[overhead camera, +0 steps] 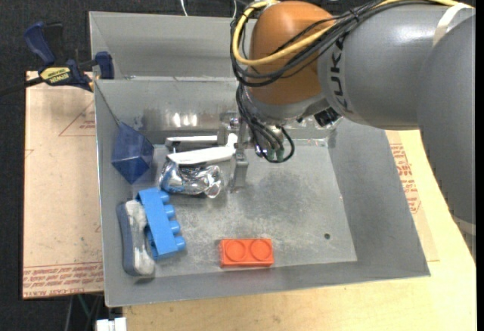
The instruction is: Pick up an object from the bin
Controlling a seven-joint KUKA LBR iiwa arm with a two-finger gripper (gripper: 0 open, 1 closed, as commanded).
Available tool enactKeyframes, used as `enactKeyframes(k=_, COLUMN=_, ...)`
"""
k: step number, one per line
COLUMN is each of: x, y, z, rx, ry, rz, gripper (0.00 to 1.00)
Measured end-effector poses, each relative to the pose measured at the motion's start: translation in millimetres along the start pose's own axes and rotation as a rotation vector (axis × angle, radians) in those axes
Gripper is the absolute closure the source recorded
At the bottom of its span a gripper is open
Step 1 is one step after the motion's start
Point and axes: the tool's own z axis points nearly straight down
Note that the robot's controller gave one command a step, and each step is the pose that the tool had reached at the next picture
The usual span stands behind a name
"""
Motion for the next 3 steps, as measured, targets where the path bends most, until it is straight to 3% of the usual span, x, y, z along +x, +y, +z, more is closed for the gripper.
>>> enactKeyframes(k=1, x=-1.9, y=-1, z=-4, rx=-0.001, ry=-0.007, rz=0.003, gripper=0.0)
enactKeyframes(k=2, x=-12.2, y=4, z=107, rx=-0.003, ry=-0.012, rz=-0.131, gripper=0.0)
enactKeyframes(k=3, x=-16.8, y=9, z=40, rx=-0.003, ry=-0.02, rz=-0.1, gripper=0.0)
